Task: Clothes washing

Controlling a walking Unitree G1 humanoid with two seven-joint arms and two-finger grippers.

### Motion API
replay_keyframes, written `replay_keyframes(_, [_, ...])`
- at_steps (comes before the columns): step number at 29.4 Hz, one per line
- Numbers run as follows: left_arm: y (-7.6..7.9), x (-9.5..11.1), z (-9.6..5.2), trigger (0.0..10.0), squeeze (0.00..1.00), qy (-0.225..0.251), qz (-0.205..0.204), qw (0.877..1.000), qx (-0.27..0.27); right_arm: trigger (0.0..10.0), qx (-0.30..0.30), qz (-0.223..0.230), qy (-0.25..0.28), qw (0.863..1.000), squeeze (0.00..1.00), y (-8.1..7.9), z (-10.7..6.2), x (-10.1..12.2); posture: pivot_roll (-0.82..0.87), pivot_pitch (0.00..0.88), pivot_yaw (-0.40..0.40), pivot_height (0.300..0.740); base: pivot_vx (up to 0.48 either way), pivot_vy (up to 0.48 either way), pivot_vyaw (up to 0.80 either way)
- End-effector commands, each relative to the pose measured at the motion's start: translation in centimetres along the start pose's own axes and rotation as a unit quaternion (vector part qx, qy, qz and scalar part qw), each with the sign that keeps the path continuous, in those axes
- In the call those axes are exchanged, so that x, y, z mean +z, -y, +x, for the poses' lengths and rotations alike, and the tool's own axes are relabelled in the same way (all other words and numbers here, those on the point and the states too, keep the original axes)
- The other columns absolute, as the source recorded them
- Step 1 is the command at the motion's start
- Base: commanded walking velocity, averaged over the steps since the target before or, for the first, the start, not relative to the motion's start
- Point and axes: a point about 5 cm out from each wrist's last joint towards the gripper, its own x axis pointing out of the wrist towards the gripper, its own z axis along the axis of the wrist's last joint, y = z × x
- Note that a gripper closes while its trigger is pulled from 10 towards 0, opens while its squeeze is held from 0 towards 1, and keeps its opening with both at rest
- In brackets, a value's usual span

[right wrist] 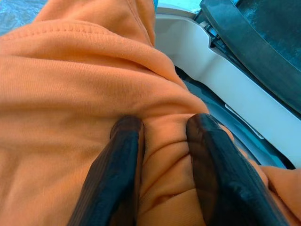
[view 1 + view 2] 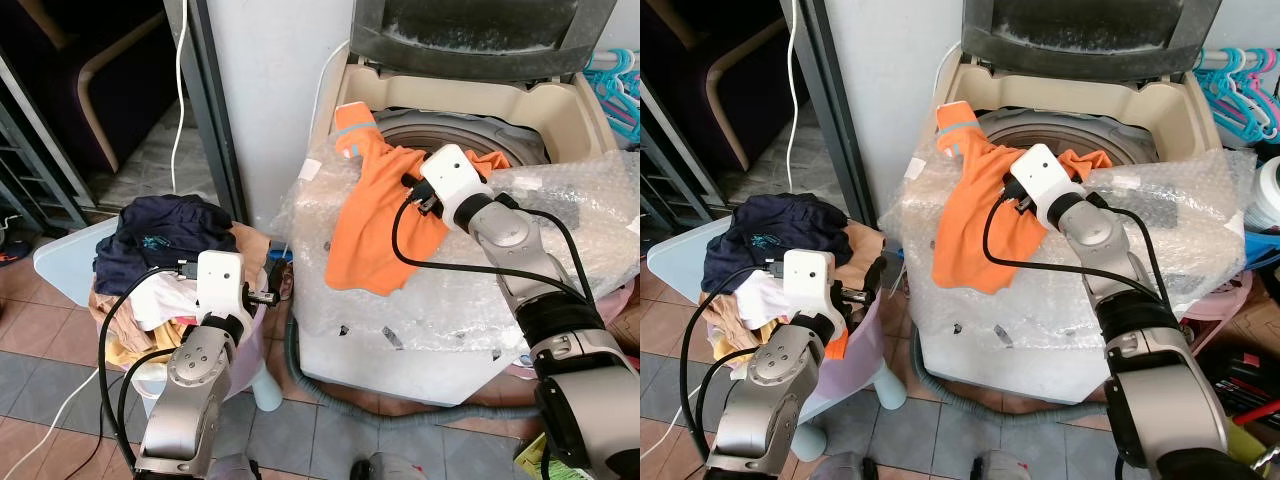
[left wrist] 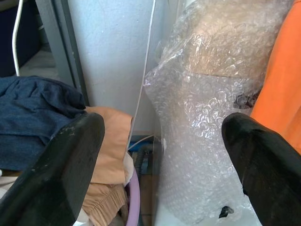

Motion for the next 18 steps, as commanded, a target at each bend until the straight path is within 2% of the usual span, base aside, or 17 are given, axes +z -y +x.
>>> replay_keyframes(1, [-0.3, 0.3, -0.1, 10.0, 0.0, 0.005, 0.002, 1.0, -0.002, 0.0, 0.027, 0.067, -0.094, 0.993, 0.0, -1.2, -0.6, -3.7, -0.02, 0.069, 0.039, 0.74, 0.0, 0.0, 0.0])
replay_keyframes(3, [-0.4, 0.3, 0.0, 10.0, 0.0, 0.005, 0.002, 1.0, 0.002, 0.0, 0.029, 0.104, -0.108, 0.988, 0.0, -1.3, -0.7, -4.3, -0.02, 0.063, 0.035, 0.74, 0.0, 0.0, 0.0])
replay_keyframes(4, [-0.4, 0.3, 0.0, 10.0, 0.0, 0.004, 0.001, 1.0, 0.004, 0.0, 0.039, 0.141, -0.121, 0.982, 0.0, -1.5, -0.7, -4.7, -0.02, 0.06, 0.033, 0.74, 0.0, 0.0, 0.0])
replay_keyframes(7, [-0.1, 0.1, 0.0, 10.0, 0.0, 0.001, -0.002, 1.0, 0.002, 0.0, 0.059, 0.18, -0.137, 0.972, 0.0, -1.9, -0.8, -5.1, -0.02, 0.043, 0.026, 0.74, 0.0, 0.0, 0.0])
replay_keyframes(12, [0.5, -0.3, 0.0, 10.0, 0.0, -0.006, -0.007, 1.0, -0.006, 0.0, 0.069, 0.183, -0.144, 0.97, 0.0, -1.4, -0.8, -5.0, -0.04, 0.024, 0.021, 0.74, 0.0, 0.0, 0.0])
replay_keyframes(13, [0.5, -0.3, 0.2, 10.0, 0.0, -0.004, -0.009, 1.0, -0.004, 0.0, 0.057, 0.174, -0.134, 0.974, 0.0, -0.3, -0.5, -4.2, -0.04, 0.023, 0.018, 0.74, 0.0, 0.0, 0.0])
replay_keyframes(14, [0.5, -0.3, 0.2, 10.0, 0.0, -0.004, -0.009, 1.0, -0.004, 0.0, 0.057, 0.174, -0.134, 0.974, 0.0, -0.3, -0.5, -4.2, -0.04, 0.023, 0.018, 0.74, 0.0, 0.0, 0.0])
replay_keyframes(15, [0.5, -0.2, 0.4, 10.0, 0.0, -0.001, -0.009, 1.0, -0.002, 0.0, 0.016, 0.157, -0.114, 0.981, 0.0, 1.5, -0.1, -3.1, -0.04, 0.029, 0.013, 0.74, 0.0, 0.0, 0.0])
replay_keyframes(18, [0.4, -0.1, 0.5, 10.0, 0.0, 0.001, -0.011, 1.0, 0.003, 0.0, -0.063, 0.137, -0.08, 0.985, 0.0, 4.6, 0.0, -1.1, -0.04, 0.026, 0.007, 0.74, 0.0, 0.0, 0.0])
